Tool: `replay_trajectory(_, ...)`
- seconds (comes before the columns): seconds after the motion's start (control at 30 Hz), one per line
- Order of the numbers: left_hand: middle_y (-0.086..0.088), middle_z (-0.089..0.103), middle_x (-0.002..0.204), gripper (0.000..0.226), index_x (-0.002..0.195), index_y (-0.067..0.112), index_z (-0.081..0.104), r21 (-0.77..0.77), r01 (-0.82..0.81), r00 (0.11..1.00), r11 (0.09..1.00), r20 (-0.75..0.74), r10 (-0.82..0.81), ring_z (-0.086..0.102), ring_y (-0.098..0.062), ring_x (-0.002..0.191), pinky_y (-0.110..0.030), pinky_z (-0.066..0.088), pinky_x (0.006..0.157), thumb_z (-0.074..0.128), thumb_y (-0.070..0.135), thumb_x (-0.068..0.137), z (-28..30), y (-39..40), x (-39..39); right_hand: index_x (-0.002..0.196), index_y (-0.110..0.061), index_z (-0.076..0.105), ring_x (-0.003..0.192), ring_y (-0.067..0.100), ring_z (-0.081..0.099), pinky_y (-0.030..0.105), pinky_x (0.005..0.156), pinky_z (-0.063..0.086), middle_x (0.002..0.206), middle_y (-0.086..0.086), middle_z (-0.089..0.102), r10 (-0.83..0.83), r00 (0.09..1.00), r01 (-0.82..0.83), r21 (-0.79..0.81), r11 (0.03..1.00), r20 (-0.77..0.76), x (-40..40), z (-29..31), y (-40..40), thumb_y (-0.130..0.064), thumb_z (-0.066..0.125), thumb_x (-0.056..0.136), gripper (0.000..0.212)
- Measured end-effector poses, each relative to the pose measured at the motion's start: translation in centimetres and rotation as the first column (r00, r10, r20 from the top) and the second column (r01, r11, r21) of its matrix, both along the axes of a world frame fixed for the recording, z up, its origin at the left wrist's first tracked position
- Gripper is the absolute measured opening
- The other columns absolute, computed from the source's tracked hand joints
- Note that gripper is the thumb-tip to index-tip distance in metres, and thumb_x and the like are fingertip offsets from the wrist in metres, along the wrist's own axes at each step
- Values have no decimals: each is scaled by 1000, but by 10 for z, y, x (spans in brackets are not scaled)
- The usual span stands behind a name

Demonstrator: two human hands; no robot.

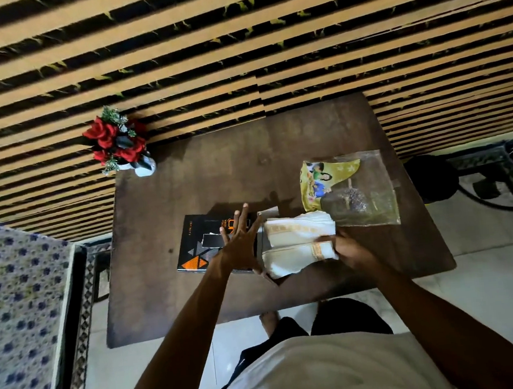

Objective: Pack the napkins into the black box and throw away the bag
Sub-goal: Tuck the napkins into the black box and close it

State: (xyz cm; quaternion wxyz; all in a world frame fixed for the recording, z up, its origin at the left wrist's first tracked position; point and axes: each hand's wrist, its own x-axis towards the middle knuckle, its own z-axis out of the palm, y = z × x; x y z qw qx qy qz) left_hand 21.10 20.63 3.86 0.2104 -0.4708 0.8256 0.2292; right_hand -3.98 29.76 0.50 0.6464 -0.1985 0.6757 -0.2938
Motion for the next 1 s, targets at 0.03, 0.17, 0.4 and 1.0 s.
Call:
replay_trajectory(0.03, -18, -27, 159, 143, 155, 23, -4, -1, 3, 1000, 1000, -2, -3, -21, -44, 146, -76, 2, 108, 90, 51, 50, -1, 0, 1, 112, -12, 56, 60, 1, 69, 18, 56, 58, 92, 3, 68, -20, 1000, 20, 6, 1000, -3, 3, -3, -2, 1, 45, 93, 26)
replay_trajectory(0.17, -16, -28, 159, 144, 155, 23, -5, 10, 19, 999, 1000, -36, -19, -24, -41, 146, -78, 1, 106, 89, 53, 50, -5, -2, 4, 124, -12, 49, 67, 20, 61, 32, 61, 48, 94, 10, 66, -38, 989, 41, 17, 999, -142, 27, 6, -15, -8, 61, 87, 39)
replay_trajectory(0.4, -10, -28, 160, 123, 155, 29, -2, 57, -70, 990, 996, -115, 76, -24, -35, 147, -71, -5, 110, 78, 56, 66, -5, -5, 5, 104, -11, 53, 53, 28, 52, 26, 33, 46, 75, 22, 58, -83, 988, 95, 82, 992, -132, 42, 21, -25, -7, 53, 91, 13)
replay_trajectory(1.0, -6, -21, 162, 92, 152, 31, 24, 143, -65, 984, 988, -152, 87, -22, -33, 148, -71, -3, 112, 76, 27, 76, 2, -15, 11, 136, -9, 42, 118, 19, 50, 24, 93, 37, 129, -1, 48, 251, 920, -259, 11, 966, -300, 44, 15, -30, -12, 66, 83, 58)
